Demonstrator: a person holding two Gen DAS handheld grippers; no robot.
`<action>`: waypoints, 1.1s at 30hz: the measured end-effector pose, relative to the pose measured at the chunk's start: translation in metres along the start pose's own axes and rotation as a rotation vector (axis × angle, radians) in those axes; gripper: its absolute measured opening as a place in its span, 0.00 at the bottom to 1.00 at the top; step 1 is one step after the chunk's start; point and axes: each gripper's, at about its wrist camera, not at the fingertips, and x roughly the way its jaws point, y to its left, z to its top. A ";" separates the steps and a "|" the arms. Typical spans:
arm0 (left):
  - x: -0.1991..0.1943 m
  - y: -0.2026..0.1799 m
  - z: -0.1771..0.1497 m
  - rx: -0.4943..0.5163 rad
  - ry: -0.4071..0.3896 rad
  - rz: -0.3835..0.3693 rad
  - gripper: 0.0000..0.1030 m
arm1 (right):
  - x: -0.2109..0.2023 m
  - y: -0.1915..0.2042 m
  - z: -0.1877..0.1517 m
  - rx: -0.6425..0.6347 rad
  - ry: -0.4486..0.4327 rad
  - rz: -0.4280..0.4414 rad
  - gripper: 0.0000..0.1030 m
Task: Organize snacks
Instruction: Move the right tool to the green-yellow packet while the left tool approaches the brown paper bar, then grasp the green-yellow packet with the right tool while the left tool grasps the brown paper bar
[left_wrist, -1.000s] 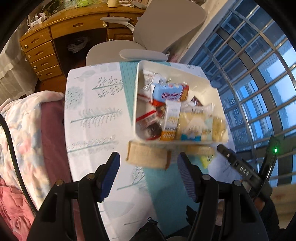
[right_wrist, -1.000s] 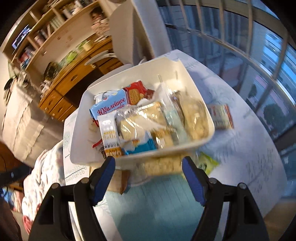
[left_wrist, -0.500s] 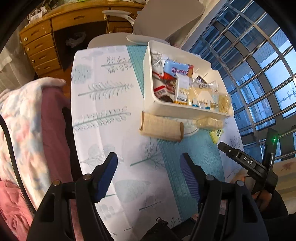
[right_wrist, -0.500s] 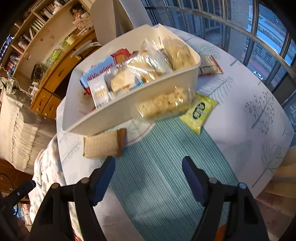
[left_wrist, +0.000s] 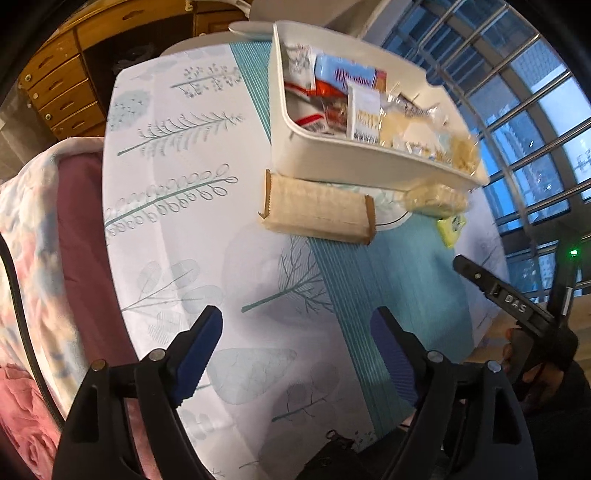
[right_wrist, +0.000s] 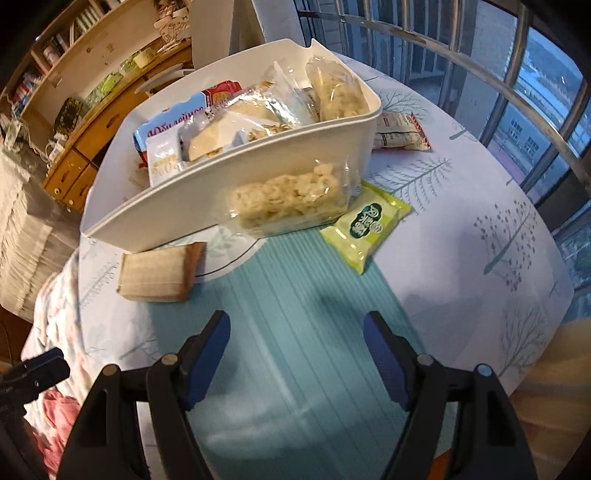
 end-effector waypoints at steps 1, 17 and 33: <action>0.004 -0.002 0.003 0.006 0.005 0.004 0.81 | 0.002 -0.001 0.001 -0.015 -0.005 -0.005 0.73; 0.081 -0.033 0.055 -0.153 0.041 0.039 0.85 | 0.044 -0.024 0.026 -0.219 -0.062 -0.138 0.73; 0.102 -0.045 0.074 -0.475 -0.053 0.172 0.86 | 0.062 -0.034 0.050 -0.317 -0.024 -0.089 0.65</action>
